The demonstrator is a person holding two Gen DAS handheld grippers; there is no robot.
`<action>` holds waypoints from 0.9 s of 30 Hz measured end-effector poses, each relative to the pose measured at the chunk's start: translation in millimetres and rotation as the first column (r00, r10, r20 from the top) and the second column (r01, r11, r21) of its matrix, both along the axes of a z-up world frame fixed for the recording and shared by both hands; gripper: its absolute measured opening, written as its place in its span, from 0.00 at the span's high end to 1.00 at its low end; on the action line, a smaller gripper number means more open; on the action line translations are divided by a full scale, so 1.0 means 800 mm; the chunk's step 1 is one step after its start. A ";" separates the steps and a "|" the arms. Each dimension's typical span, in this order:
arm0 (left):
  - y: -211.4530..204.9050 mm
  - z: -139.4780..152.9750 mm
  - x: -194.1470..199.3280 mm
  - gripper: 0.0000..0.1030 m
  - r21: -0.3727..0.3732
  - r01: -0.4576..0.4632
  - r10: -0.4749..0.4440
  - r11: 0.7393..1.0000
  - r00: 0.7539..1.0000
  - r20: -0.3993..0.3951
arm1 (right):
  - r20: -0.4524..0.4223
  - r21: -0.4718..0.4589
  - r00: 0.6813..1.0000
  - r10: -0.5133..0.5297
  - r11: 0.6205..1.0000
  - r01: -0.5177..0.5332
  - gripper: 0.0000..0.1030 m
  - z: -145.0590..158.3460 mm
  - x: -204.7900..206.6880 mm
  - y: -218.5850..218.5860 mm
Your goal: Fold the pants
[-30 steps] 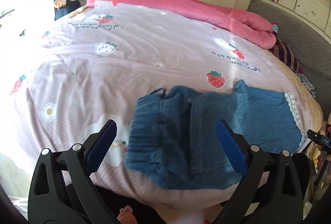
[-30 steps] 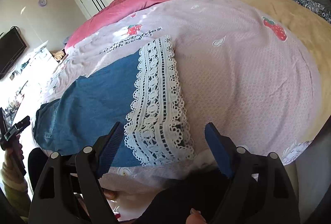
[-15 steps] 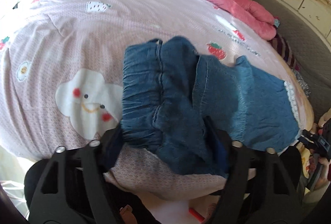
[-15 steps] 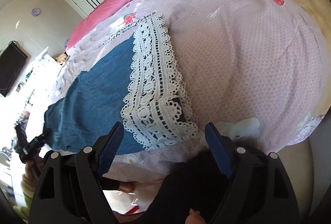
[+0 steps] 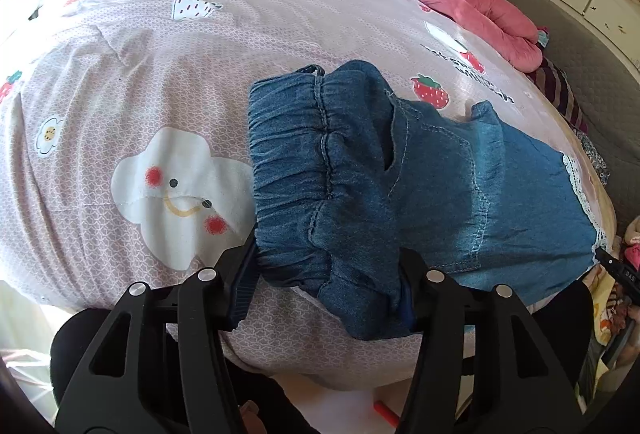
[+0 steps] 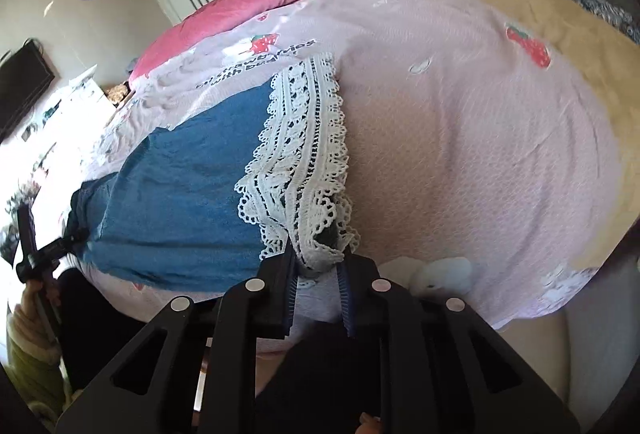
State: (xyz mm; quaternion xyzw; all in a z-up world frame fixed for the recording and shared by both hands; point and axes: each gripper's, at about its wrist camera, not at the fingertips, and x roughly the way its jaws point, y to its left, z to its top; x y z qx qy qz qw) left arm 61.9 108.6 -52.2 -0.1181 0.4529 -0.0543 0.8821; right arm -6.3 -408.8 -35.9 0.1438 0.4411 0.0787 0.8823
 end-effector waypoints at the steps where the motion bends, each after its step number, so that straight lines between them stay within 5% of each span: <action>1: 0.000 -0.001 0.000 0.54 0.004 -0.001 0.001 1.000 1.000 0.001 | -0.033 -0.019 0.999 0.007 1.000 -0.007 0.84 -0.010 0.002 0.005; 5: 0.002 -0.002 0.003 0.54 0.000 -0.008 0.008 1.000 1.000 0.001 | -0.072 -0.050 0.997 -0.007 0.999 0.004 0.80 -0.031 0.006 0.013; 10: 0.005 -0.001 0.003 0.54 0.004 -0.005 0.005 1.000 1.000 0.004 | -0.080 0.008 0.996 -0.031 0.999 0.032 0.59 -0.024 0.000 -0.007; 17: 0.008 0.002 -0.002 0.51 0.034 -0.016 0.016 0.999 1.000 0.012 | 0.025 -0.043 0.997 -0.071 0.997 0.072 0.47 0.023 -0.018 -0.010; 23: 0.010 0.011 -0.009 0.41 0.019 -0.017 0.017 1.000 1.000 0.008 | 0.144 -0.065 0.989 0.028 0.998 -0.019 0.36 0.065 -0.015 0.028; 27: 0.014 0.056 -0.033 0.37 0.034 -0.033 0.029 0.999 0.995 0.097 | 0.155 -0.119 0.979 0.132 0.986 -0.114 0.32 0.072 0.010 0.076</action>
